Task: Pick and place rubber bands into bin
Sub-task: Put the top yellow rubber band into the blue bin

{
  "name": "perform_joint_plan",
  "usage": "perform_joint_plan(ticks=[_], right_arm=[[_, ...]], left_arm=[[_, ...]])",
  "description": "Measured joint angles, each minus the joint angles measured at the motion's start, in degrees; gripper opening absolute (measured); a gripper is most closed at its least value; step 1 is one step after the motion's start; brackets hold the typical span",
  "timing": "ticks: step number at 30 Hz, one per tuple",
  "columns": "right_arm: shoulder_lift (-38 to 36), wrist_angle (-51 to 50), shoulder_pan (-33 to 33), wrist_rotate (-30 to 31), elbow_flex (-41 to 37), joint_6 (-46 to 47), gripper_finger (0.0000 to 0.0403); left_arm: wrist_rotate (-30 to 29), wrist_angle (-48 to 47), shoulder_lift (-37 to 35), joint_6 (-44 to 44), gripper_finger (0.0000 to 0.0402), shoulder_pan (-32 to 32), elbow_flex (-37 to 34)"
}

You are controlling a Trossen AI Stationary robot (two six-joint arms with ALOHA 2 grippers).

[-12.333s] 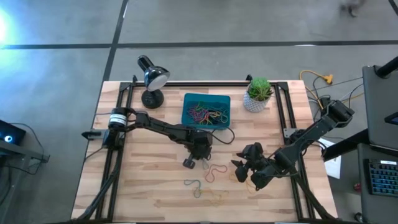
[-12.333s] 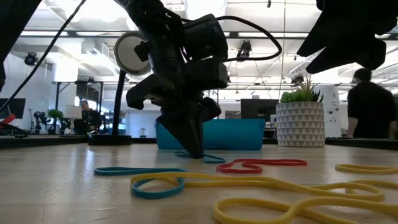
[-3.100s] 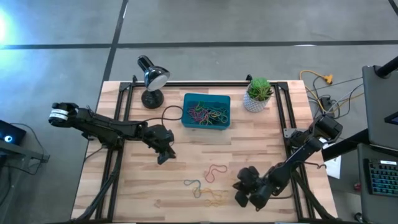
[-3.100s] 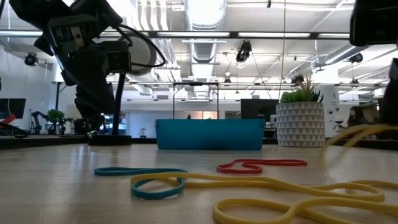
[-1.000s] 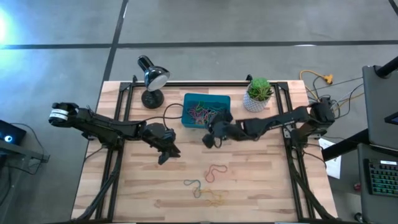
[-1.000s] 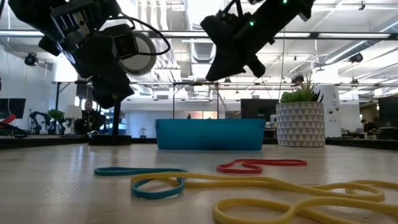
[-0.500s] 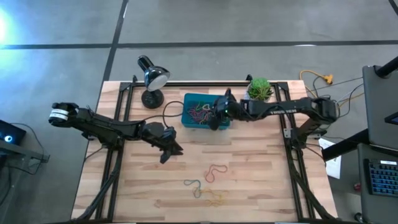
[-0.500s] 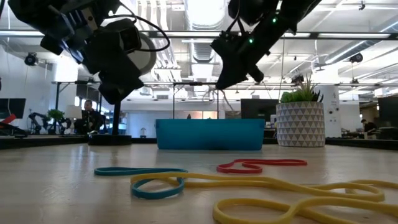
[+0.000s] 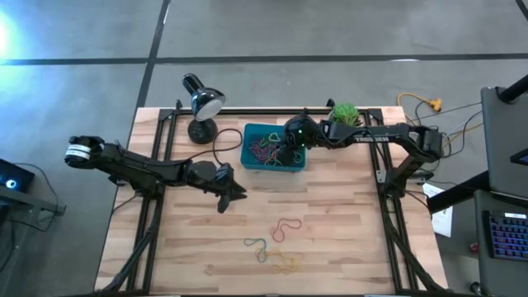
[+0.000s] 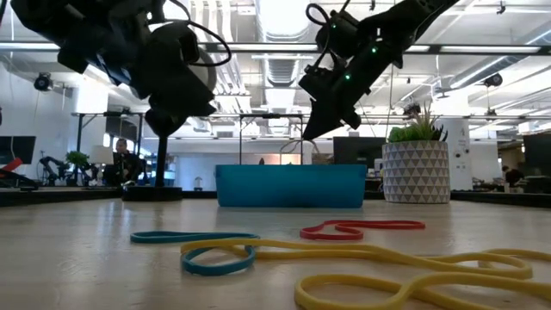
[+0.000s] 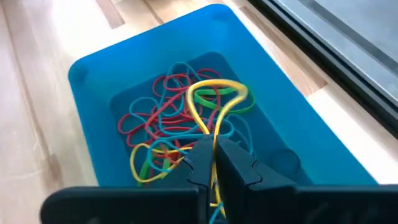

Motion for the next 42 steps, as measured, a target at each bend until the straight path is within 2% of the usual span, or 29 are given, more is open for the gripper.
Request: perform_joint_plan(ticks=[6,14,25,27,29,34,38,42], right_arm=[[0.0,0.0,-1.3,-0.3,-0.1,-1.1,0.0009],[0.0,0.0,-1.4,-0.7,-0.2,-4.2,0.0018],[0.0,0.0,-1.4,-1.9,-0.3,-5.3,0.0125],[0.0,0.0,-1.4,-5.7,-0.3,-6.2,0.0143],[0.0,0.0,-1.2,-12.2,-0.3,-8.0,0.0156],[-0.1,-1.4,0.9,-25.2,-0.4,-11.1,0.0173],[-0.1,-1.7,4.1,-30.7,-0.6,-12.9,0.0171],[-0.2,-1.7,8.2,-31.6,-0.7,-12.1,0.0167]], left_arm=[[-9.1,0.2,0.0,-0.1,0.0095,0.0,0.0],[-13.2,0.2,0.0,0.0,0.0095,0.1,0.0],[-13.4,1.5,0.0,0.6,0.0095,0.1,0.0],[-13.4,1.5,0.0,2.5,0.0095,0.1,0.0],[-13.4,2.5,0.0,3.1,0.0095,0.1,0.0],[-12.8,6.9,0.0,-0.4,0.0095,0.1,0.3],[-7.0,7.1,1.4,-0.2,0.0095,0.1,0.6],[0.9,7.9,4.4,-1.9,0.0095,-0.3,0.5]])
